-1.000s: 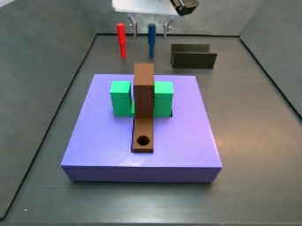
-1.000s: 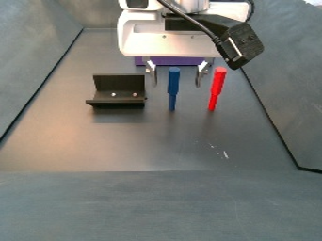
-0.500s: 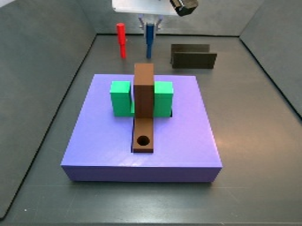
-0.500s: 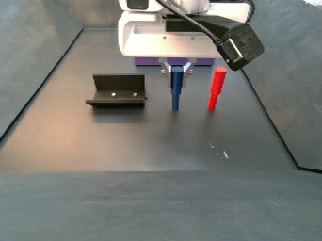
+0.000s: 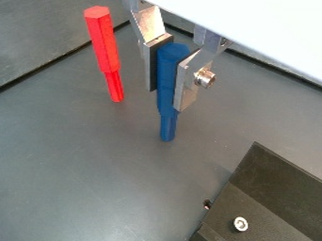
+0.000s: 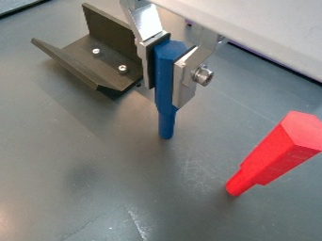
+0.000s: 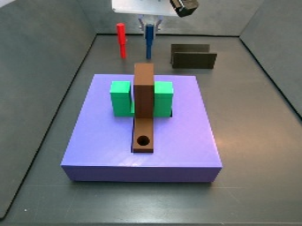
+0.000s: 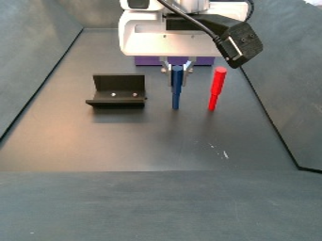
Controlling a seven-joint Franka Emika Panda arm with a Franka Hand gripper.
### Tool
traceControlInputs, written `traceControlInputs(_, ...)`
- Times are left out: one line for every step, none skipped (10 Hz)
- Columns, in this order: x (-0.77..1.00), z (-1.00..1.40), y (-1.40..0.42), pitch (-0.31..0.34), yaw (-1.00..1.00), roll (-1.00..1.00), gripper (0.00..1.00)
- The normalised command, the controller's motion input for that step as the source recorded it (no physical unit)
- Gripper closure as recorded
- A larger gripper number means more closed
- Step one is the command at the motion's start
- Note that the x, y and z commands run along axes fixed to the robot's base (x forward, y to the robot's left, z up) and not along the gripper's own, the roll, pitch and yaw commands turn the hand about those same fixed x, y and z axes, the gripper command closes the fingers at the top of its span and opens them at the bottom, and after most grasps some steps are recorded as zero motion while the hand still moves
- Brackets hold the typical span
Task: Pick up the blue object. Move up. Move to above the board. Insert the blue object.
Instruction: Pick up the blue object, then move up.
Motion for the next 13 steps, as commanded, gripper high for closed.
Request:
traceControlInputs(0.0, 0.0, 0.0, 0.0, 0.0, 0.0, 1.0)
traceControlInputs(0.0, 0.0, 0.0, 0.0, 0.0, 0.0, 1.0)
traceControlInputs(0.0, 0.0, 0.0, 0.0, 0.0, 0.0, 1.0)
traceControlInputs(0.0, 0.0, 0.0, 0.0, 0.0, 0.0, 1.0)
traceControlInputs(0.0, 0.0, 0.0, 0.0, 0.0, 0.0, 1.0)
traceControlInputs(0.0, 0.0, 0.0, 0.0, 0.0, 0.0, 1.0)
traceControlInputs(0.0, 0.0, 0.0, 0.0, 0.0, 0.0, 1.0)
traceControlInputs(0.0, 0.0, 0.0, 0.0, 0.0, 0.0, 1.0)
traceControlInputs(0.0, 0.0, 0.0, 0.0, 0.0, 0.0, 1.0)
traceControlInputs(0.0, 0.83, 0.0, 0.0, 0.0, 0.0, 1.0)
traceControlInputs(-0.02, 0.76, -0.03, 0.02, 0.05, -0.04, 1.0)
traceControlInputs(-0.03, 0.46, -0.02, 0.026, 0.05, -0.03, 1.0)
traceControlInputs(0.0, 0.19, -0.01, 0.01, 0.03, -0.01, 1.0)
